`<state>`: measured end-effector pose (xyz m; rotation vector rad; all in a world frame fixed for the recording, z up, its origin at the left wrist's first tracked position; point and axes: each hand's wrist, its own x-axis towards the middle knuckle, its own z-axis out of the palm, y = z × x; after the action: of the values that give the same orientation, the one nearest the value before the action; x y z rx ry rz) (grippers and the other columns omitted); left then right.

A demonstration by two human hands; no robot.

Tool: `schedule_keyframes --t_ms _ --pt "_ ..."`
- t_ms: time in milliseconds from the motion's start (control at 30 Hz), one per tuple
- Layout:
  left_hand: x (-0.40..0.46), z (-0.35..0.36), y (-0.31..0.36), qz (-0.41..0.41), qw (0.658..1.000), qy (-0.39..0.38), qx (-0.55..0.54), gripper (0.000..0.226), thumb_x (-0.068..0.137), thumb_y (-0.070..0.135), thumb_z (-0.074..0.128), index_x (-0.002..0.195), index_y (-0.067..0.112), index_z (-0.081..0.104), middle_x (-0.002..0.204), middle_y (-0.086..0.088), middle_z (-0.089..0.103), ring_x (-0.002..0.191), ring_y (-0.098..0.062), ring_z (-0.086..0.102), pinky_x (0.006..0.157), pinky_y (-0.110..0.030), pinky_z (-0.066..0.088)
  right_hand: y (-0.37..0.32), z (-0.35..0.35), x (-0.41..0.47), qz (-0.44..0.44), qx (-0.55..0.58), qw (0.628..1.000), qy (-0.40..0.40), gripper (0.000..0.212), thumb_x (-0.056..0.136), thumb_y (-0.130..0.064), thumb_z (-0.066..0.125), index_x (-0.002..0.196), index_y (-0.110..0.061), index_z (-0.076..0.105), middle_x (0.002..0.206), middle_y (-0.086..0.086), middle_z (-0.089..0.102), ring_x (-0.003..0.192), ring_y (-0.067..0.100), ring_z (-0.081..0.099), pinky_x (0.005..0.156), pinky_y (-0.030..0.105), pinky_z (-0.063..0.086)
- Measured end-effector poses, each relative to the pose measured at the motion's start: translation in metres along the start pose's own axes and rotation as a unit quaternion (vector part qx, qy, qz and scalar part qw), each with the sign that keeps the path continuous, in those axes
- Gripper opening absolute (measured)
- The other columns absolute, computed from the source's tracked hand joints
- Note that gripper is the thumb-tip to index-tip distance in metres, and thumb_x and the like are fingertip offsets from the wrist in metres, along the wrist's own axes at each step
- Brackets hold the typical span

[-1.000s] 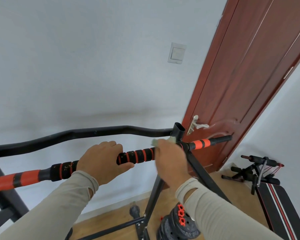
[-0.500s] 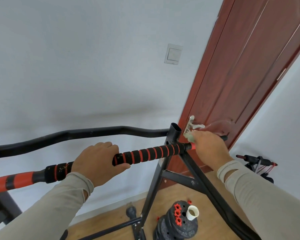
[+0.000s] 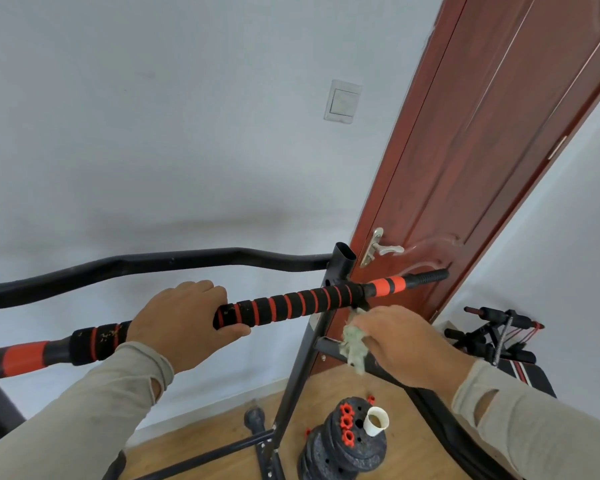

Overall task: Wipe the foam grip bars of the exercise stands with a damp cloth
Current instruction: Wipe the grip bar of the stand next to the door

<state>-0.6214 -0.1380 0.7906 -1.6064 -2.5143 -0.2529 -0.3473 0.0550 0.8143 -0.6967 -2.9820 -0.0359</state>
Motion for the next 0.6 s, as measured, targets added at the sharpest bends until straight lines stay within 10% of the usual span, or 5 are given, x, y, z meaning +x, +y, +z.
schedule_keyframes --t_ms 167,267,433,533,600 --pt "0.0 0.001 -0.001 0.0 1.0 0.01 -0.009 0.048 0.081 0.082 0.044 0.094 0.037 0.052 0.079 0.014 0.052 0.07 -0.005 0.051 0.066 -0.018 0.043 0.018 -0.026 0.013 0.26 0.267 0.911 0.176 0.027 0.107 -0.025 0.044 0.087 -0.026 0.062 0.081 -0.007 0.066 0.072 0.014 0.062 0.06 0.026 0.042" --pt "0.0 0.001 -0.001 -0.001 1.0 0.01 -0.009 0.049 0.08 0.083 0.043 0.092 0.037 0.053 0.078 0.015 0.051 0.069 -0.003 0.051 0.068 -0.019 0.047 0.011 -0.038 0.041 0.257 0.303 0.881 0.255 0.021 0.107 -0.022 0.044 0.098 -0.024 0.063 0.089 -0.014 0.066 0.073 0.009 0.063 0.056 0.016 0.042" --pt "0.001 0.001 0.001 -0.003 1.0 0.006 -0.005 0.049 0.08 0.083 0.042 0.091 0.037 0.052 0.077 0.015 0.051 0.068 -0.003 0.05 0.065 -0.018 0.043 0.003 0.001 0.071 0.039 0.066 0.992 0.104 0.031 0.097 -0.004 0.054 0.116 -0.027 0.063 0.11 -0.008 0.069 0.082 0.007 0.07 0.077 0.027 0.061" --pt "0.001 0.001 0.001 -0.005 1.0 0.003 -0.002 0.049 0.079 0.084 0.042 0.092 0.037 0.052 0.078 0.015 0.051 0.069 -0.003 0.05 0.065 -0.018 0.045 0.005 0.024 0.052 0.034 0.072 0.995 0.067 0.043 0.101 -0.009 0.054 0.141 -0.022 0.058 0.147 -0.005 0.055 0.136 0.013 0.052 0.12 0.037 0.037" --pt "0.001 0.0 0.001 -0.004 1.0 0.001 -0.002 0.049 0.08 0.083 0.042 0.092 0.037 0.051 0.079 0.015 0.051 0.069 -0.004 0.051 0.063 -0.018 0.041 0.001 0.025 0.027 0.025 0.058 0.994 0.095 0.042 0.101 -0.011 0.053 0.142 -0.019 0.059 0.147 -0.003 0.057 0.138 0.013 0.05 0.119 0.035 0.035"
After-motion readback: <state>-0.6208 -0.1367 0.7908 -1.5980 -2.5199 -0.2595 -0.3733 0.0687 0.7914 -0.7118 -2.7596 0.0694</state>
